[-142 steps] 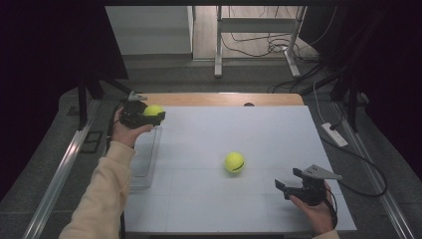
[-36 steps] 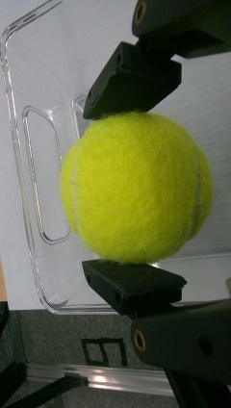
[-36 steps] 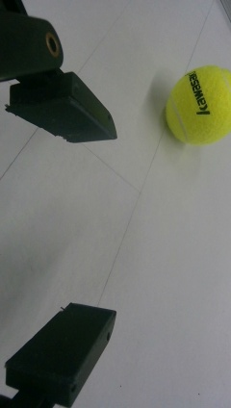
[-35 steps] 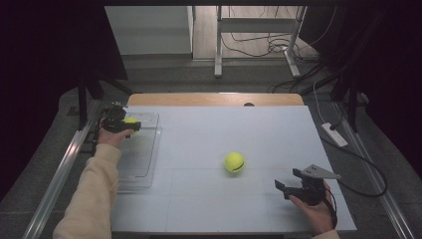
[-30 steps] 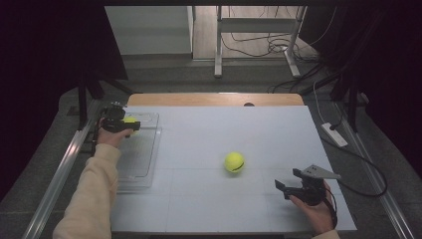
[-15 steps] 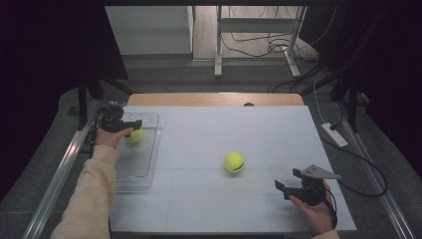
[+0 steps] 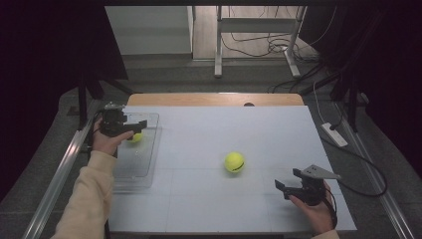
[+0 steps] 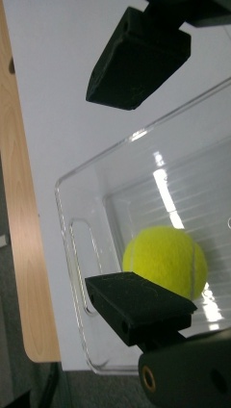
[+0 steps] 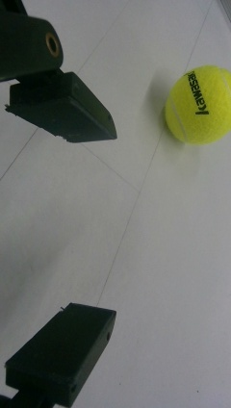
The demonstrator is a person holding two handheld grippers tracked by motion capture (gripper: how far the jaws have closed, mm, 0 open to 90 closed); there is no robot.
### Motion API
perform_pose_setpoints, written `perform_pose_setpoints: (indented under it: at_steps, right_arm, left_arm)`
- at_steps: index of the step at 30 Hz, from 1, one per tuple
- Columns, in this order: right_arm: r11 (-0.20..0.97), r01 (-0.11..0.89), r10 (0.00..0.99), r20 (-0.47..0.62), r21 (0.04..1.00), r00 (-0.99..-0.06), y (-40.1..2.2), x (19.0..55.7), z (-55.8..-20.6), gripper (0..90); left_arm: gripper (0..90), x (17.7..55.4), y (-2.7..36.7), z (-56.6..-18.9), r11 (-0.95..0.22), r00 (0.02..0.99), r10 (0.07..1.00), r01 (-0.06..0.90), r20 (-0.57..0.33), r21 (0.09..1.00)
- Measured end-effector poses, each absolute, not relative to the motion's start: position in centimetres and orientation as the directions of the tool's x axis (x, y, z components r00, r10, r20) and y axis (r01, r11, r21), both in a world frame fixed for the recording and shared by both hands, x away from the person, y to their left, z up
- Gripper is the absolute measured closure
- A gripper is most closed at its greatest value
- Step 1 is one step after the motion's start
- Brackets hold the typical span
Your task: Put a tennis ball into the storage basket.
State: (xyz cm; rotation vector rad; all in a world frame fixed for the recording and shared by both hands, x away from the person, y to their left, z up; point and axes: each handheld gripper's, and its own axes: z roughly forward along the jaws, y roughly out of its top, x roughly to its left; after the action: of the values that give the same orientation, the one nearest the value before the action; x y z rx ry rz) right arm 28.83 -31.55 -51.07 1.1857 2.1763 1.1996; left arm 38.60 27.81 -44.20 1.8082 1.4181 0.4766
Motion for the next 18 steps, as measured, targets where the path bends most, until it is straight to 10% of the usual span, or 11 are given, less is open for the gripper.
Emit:
perform_pose_setpoints:
  at_steps: [18]
  right_arm:
    - [0.270, 0.491, 0.822, 0.067, 0.828, -0.565, -31.8, 28.7, -51.0, 13.6]
  left_arm:
    - [15.1, 36.7, 24.8, -43.5, -0.162, 0.472, 0.866, 0.575, -0.164, 0.802]
